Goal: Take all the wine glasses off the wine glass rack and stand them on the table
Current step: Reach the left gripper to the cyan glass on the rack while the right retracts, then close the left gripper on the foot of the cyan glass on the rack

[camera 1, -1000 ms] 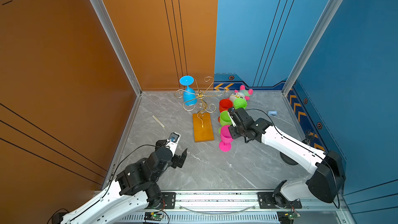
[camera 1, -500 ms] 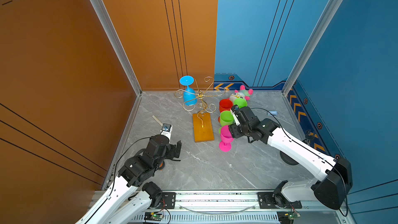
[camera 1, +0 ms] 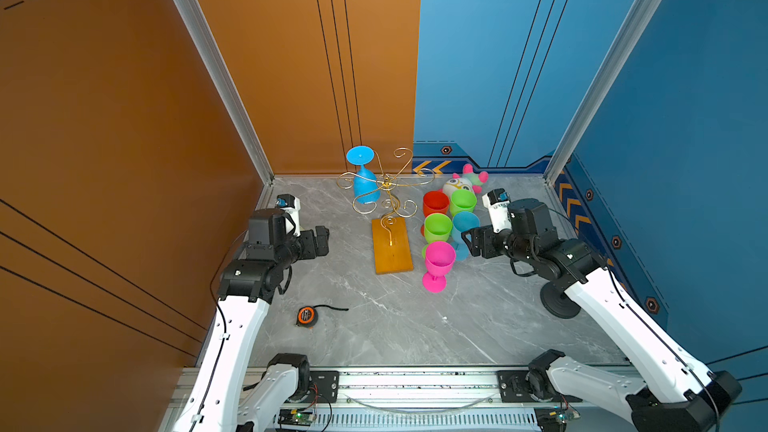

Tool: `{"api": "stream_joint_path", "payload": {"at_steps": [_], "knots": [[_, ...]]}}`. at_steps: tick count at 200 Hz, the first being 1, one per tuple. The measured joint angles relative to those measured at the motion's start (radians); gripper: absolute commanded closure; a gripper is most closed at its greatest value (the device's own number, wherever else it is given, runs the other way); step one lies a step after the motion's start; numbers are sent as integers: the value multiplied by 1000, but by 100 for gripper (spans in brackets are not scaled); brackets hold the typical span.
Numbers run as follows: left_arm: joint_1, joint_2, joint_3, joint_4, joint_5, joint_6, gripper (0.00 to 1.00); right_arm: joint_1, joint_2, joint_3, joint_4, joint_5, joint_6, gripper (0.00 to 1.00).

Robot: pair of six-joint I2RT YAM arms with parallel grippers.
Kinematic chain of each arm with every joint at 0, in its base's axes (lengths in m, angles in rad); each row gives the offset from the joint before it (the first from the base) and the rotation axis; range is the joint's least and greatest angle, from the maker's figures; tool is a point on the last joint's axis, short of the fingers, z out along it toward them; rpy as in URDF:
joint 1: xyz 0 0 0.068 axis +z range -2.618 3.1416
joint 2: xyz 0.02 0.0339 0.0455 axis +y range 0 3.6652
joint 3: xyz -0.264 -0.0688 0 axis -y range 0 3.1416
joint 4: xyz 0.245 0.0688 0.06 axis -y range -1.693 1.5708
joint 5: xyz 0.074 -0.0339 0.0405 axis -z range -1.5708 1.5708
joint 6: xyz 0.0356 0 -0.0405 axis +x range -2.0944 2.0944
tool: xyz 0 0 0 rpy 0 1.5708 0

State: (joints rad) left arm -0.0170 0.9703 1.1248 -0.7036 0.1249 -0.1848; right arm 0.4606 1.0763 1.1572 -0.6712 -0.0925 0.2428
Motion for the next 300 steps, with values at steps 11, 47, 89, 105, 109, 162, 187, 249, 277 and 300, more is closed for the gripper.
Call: {"api": "stream_joint_path", "payload": {"at_steps": [11,47,89,105,109,162,187,249,277,300], "knots": [[32,48,43,6,39,0,5,-19,-20,-24,0,-24,6,18],[91,193,177,35,105,-10,3,-63,-78,-90,2,-108,28,17],[121,333,331,85,172,-56,5,-72,-113,-120,3,-163,39,17],[122,402,416,106,214,-80,7,-78,-117,-129,6,-170,44,17],[122,420,441,108,228,-88,8,-80,-117,-132,8,-171,46,17],[122,600,653,132,411,-198,11,-95,-132,-159,16,-185,66,17],[118,687,728,138,516,-264,18,-98,-140,-171,32,-196,81,17],[68,816,806,139,650,-346,32,-107,-145,-192,64,-209,122,17],[51,842,827,139,690,-362,37,-114,-161,-200,67,-219,127,17],[40,858,841,140,718,-366,42,-117,-172,-208,70,-221,133,17]]}}
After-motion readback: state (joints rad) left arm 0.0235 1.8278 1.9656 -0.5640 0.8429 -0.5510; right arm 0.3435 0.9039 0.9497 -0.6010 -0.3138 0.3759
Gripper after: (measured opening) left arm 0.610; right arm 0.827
